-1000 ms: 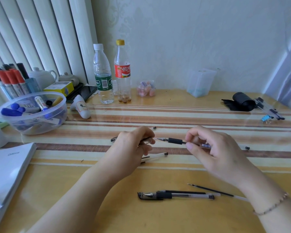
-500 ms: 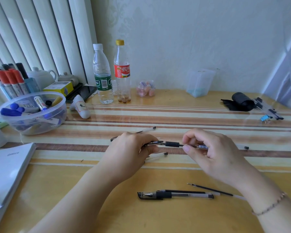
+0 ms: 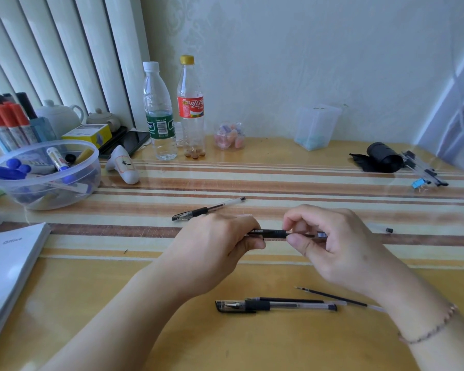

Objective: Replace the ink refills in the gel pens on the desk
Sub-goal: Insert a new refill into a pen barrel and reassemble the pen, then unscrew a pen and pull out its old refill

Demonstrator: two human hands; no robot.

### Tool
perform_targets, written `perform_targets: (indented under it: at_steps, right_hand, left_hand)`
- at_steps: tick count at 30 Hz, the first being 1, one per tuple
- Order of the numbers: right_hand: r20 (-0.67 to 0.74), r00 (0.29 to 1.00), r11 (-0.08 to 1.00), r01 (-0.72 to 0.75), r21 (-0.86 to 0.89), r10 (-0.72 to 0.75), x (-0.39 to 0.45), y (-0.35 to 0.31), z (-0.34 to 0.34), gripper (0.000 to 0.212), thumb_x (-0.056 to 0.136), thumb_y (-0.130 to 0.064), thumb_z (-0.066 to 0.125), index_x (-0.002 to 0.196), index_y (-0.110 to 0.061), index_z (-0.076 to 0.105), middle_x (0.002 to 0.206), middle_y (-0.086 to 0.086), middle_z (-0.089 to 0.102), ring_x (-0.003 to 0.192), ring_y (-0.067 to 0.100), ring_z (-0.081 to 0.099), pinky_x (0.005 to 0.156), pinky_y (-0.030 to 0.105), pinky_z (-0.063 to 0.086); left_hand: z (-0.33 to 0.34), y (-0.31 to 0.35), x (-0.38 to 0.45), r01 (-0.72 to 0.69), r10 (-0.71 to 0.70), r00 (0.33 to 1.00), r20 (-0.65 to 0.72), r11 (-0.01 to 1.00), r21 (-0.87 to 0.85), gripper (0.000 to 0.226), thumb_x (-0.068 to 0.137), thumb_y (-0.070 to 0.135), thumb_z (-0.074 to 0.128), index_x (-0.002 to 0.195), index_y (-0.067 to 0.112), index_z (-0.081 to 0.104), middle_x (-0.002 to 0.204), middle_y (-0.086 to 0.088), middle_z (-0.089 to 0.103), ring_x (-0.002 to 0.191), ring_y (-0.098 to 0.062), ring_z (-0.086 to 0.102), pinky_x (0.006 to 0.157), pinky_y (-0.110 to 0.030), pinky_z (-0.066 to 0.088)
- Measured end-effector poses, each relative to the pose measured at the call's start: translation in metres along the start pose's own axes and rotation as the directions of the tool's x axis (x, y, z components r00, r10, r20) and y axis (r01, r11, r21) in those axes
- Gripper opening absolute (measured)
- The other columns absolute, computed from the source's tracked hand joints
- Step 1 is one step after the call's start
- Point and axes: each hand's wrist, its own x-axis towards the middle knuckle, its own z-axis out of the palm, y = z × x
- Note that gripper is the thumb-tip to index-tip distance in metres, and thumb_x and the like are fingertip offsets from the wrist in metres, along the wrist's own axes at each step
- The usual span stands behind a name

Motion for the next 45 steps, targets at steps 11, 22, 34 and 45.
perform_targets:
  at_steps: [11, 22, 34, 45]
  right_hand:
    - [0.117, 0.849, 0.783, -0.410, -0.467, 0.515, -0.010, 0.055, -0.039, 0.019, 0.083, -0.033, 0.071, 0.076, -0.042, 0.055, 0.081, -0.024, 0.050, 0.073, -0.005, 0.048, 0.057, 0.022, 0.039]
    - [0.302, 0.778, 0.816, -0.427, -0.390, 0.551, -0.016, 0.041, -0.057, 0.028, 0.062, -0.049, 0.080, 0.077, -0.041, 0.058, 0.077, -0.015, 0.059, 0.064, 0.002, 0.054, 0.061, 0.026, 0.049]
    - [0.554, 0.580, 0.802, -0.417, -0.427, 0.597, -0.014, 0.029, -0.039, 0.013, 0.070, -0.039, 0.080, 0.071, -0.033, 0.069, 0.053, -0.017, 0.062, 0.049, 0.001, 0.053, 0.055, 0.025, 0.046]
    - [0.315, 0.674, 0.726, -0.496, -0.476, 0.668, -0.012, 0.050, -0.046, 0.018, 0.076, -0.030, 0.078, 0.064, -0.028, 0.065, 0.044, -0.013, 0.056, 0.043, 0.005, 0.048, 0.049, 0.026, 0.041]
  left_hand:
    - [0.006, -0.012, -0.002, 0.201, -0.182, 0.970, -0.160, 0.974, 0.108, 0.040, 0.085, 0.056, 0.047, 0.114, 0.032, 0.059, 0.056, 0.018, 0.039, 0.056, -0.010, 0.045, 0.049, -0.023, 0.033]
    - [0.010, -0.020, -0.003, 0.250, -0.230, 0.964, -0.134, 0.955, 0.159, 0.029, 0.086, 0.053, 0.051, 0.103, 0.034, 0.064, 0.062, 0.017, 0.044, 0.058, -0.007, 0.044, 0.046, -0.019, 0.027]
    - [0.011, -0.019, -0.003, 0.228, -0.215, 0.970, -0.118, 0.967, 0.114, 0.027, 0.088, 0.049, 0.054, 0.104, 0.030, 0.066, 0.088, 0.017, 0.056, 0.064, -0.004, 0.043, 0.054, -0.019, 0.032]
    - [0.004, -0.034, -0.001, 0.414, -0.389, 0.900, -0.195, 0.903, 0.111, 0.017, 0.090, 0.031, 0.058, 0.102, 0.024, 0.068, 0.092, 0.010, 0.061, 0.085, -0.013, 0.054, 0.067, -0.027, 0.043]
